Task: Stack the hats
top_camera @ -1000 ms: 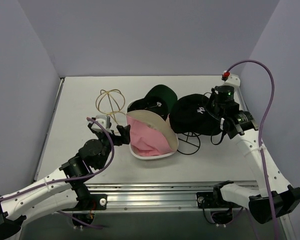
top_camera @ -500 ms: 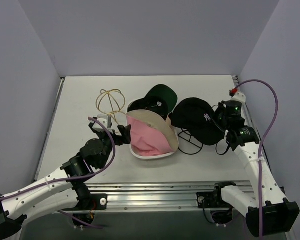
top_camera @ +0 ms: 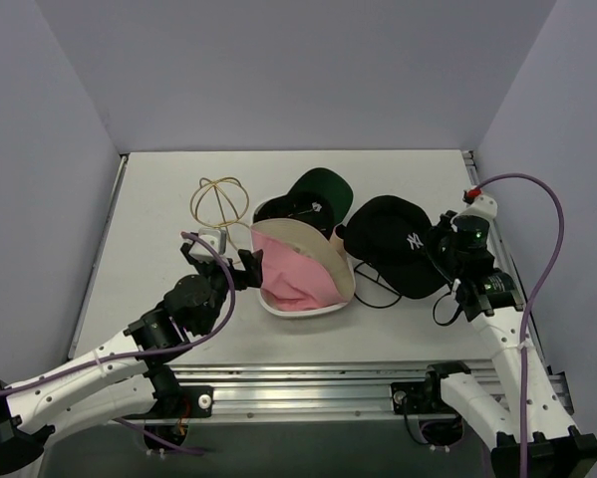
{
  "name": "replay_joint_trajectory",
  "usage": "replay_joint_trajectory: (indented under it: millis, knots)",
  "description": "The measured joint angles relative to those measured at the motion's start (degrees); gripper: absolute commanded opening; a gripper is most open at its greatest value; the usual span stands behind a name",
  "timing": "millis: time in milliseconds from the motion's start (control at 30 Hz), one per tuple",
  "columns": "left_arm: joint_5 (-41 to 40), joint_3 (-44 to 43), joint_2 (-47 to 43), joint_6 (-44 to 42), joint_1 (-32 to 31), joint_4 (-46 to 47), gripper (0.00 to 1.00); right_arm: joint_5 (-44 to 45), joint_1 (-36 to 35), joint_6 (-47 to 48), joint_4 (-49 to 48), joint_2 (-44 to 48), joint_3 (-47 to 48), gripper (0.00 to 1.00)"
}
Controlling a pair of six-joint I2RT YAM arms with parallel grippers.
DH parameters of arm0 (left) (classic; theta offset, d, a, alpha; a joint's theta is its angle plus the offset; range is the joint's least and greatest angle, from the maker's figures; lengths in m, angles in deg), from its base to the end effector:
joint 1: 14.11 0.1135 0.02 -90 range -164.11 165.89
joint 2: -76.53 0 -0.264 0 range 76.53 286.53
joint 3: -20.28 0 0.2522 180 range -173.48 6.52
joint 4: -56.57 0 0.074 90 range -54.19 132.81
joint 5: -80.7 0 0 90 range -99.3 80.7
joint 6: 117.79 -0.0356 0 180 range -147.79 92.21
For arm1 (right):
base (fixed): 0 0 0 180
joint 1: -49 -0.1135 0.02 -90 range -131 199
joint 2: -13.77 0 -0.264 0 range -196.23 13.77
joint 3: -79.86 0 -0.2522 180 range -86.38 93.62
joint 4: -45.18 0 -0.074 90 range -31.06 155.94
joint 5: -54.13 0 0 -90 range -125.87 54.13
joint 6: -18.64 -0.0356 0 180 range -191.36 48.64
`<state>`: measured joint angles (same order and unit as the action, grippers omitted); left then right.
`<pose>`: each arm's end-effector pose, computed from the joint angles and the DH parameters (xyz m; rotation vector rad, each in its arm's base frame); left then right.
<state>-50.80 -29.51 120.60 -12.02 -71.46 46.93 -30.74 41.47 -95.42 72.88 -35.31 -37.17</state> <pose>0.1179 -0.1403 0.3154 0.0373 1.6356 -0.3886 0.1969 0.0228 0.3474 0.3250 1.7925 0.3100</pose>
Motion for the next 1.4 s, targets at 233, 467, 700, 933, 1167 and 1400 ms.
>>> replay_joint_trajectory:
  millis: [233, 467, 700, 933, 1167, 1400]
  knots:
    - [0.4, 0.0, 0.8, 0.0, 0.0, 0.0, 0.95, 1.3, 0.0, -1.3, -0.1, 1.9, -3.6, 0.00]
    - [0.8, 0.0, 1.0, 0.0, 0.0, 0.0, 0.95, 2.0, 0.0, -3.0, -0.1, 2.3, -6.2, 0.00]
    - [1.1, 0.0, 1.7, -0.1, 0.0, 0.0, 0.95, 1.9, 0.0, -3.0, 0.0, 6.4, -6.5, 0.00]
    - [1.2, 0.0, 1.9, -0.2, 0.0, 0.0, 0.95, 1.0, 0.0, -2.9, 0.0, 6.9, -6.6, 0.17]
    - [1.2, 0.0, 1.9, -0.2, 0.0, 0.0, 0.95, 0.7, 0.0, -2.8, 0.0, 6.9, -6.6, 0.31]
    - [1.2, 0.0, 1.9, -0.2, 0.0, 0.0, 0.95, 1.1, 0.0, -3.0, 1.9, 6.9, -4.5, 0.38]
